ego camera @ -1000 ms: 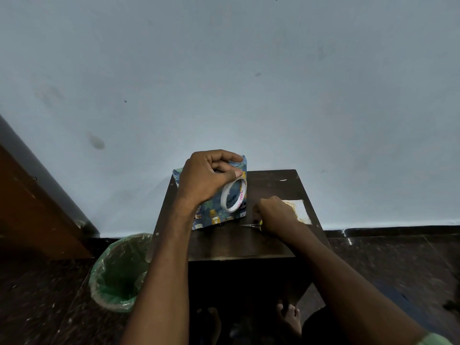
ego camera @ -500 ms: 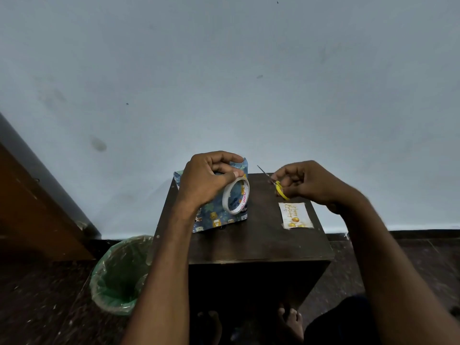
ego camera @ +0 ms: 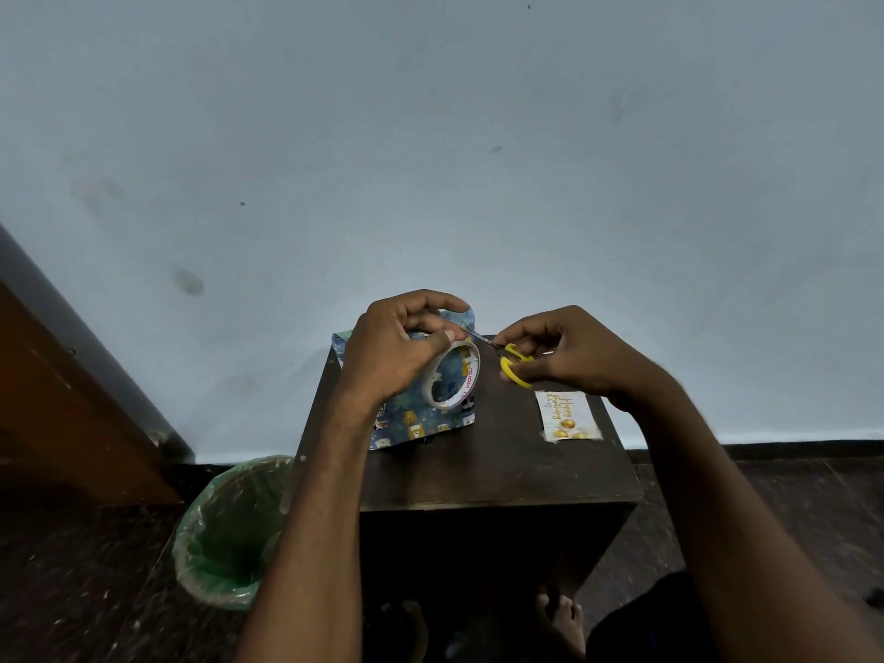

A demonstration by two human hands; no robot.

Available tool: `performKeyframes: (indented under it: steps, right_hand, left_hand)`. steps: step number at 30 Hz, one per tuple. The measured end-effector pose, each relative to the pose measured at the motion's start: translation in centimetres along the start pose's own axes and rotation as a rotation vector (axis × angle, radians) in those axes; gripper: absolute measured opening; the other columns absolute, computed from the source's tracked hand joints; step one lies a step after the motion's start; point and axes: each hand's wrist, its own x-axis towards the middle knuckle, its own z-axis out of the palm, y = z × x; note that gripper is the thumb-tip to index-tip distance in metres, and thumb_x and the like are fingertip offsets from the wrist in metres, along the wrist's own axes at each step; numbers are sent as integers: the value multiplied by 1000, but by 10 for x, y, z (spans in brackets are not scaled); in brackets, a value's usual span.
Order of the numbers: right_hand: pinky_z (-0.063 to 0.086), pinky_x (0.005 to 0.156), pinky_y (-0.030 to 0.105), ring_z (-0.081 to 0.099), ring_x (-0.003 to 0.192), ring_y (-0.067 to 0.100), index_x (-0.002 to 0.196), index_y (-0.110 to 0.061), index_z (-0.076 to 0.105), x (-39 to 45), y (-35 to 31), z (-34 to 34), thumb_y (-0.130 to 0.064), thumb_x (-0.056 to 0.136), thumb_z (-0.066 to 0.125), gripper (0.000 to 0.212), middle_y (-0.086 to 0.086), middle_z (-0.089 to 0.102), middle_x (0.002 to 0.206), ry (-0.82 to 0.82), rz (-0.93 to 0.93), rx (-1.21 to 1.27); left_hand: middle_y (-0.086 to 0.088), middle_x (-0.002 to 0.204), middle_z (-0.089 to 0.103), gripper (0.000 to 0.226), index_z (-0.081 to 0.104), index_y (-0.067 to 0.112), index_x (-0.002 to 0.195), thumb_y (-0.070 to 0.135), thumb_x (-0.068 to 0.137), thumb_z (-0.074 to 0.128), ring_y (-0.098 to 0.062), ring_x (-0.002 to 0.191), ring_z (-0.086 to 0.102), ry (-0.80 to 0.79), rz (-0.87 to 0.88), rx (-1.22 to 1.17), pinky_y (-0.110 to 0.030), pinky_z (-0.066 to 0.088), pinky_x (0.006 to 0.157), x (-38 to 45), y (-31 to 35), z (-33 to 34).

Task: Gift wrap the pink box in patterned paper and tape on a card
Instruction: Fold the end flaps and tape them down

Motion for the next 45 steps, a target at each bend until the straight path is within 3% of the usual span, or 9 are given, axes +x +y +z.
performKeyframes:
  steps: [21, 26, 29, 32, 36, 39, 41, 43, 45]
  right_hand:
    - [59, 81, 35, 74, 79, 19, 104, -30, 82, 6, -9, 11, -6, 83, 82, 32, -2, 78, 77, 83, -90, -126]
    - [60, 83, 33, 74, 89, 19, 107, -27, 83, 0, -10, 6, -4, 80, 83, 35, -4, 79, 87, 19, -46, -106]
    - [55, 80, 23, 72, 91, 10, 105, -28, 83, 0, -3, 3, -3, 76, 85, 38, -7, 78, 89, 84, -17, -103]
    - [56, 73, 21, 73, 82, 10, 97, -29, 83, 4, 13, 6, -1, 73, 84, 37, -6, 77, 80, 147, 65, -175]
    - [53, 68, 25, 69, 69, 11, 77, -37, 79, 9, 41, 18, -2, 79, 72, 36, -12, 69, 65, 5, 178, -467]
    - [54, 71, 30, 68, 80, 29, 58, -33, 65, 12, 57, 36, -12, 78, 69, 29, -6, 61, 69, -61, 228, -707]
    - [59, 80, 39, 70, 97, 36, 79, -29, 76, 14, 56, 49, -11, 81, 70, 19, 6, 69, 93, -102, 220, -779]
    - [59, 87, 41, 69, 107, 36, 101, -28, 80, 18, 53, 59, -5, 85, 70, 30, 10, 70, 114, -150, 191, -830]
    - [56, 89, 40, 67, 111, 36, 110, -24, 78, 22, 54, 66, -4, 88, 71, 31, 12, 68, 121, -164, 173, -872]
  left_hand:
    - [9, 85, 82, 34, 79, 32, 114, 10, 89, 80, -5, 96, 77, -2, 23, 40, -43, 61, 95, 0, -1, -1]
    - [15, 84, 81, 46, 72, 34, 128, 12, 88, 81, 1, 110, 68, 11, 25, 90, -38, 52, 107, 2, -3, 0]
    - [18, 88, 81, 47, 70, 32, 131, 18, 89, 84, 6, 114, 66, 18, 10, 92, -35, 51, 109, 3, -4, 0]
    - [19, 90, 81, 45, 72, 29, 130, 20, 88, 84, 8, 113, 66, 31, -1, 82, -33, 51, 108, 5, -5, 0]
    - [19, 91, 81, 41, 74, 28, 127, 23, 88, 85, 7, 111, 67, 39, -14, 87, -35, 52, 107, 6, -7, 1]
    - [19, 86, 81, 43, 73, 31, 128, 25, 87, 86, 5, 112, 67, 48, -12, 94, -36, 52, 107, 5, -6, 1]
    - [19, 85, 80, 45, 72, 31, 130, 25, 87, 86, 6, 112, 67, 51, -13, 93, -37, 52, 107, 6, -6, 1]
    - [19, 84, 80, 47, 70, 32, 132, 26, 87, 86, 6, 113, 67, 52, -14, 93, -38, 52, 107, 6, -7, 2]
    - [19, 84, 80, 48, 69, 32, 132, 26, 88, 85, 6, 114, 67, 51, -11, 95, -39, 52, 108, 5, -7, 2]
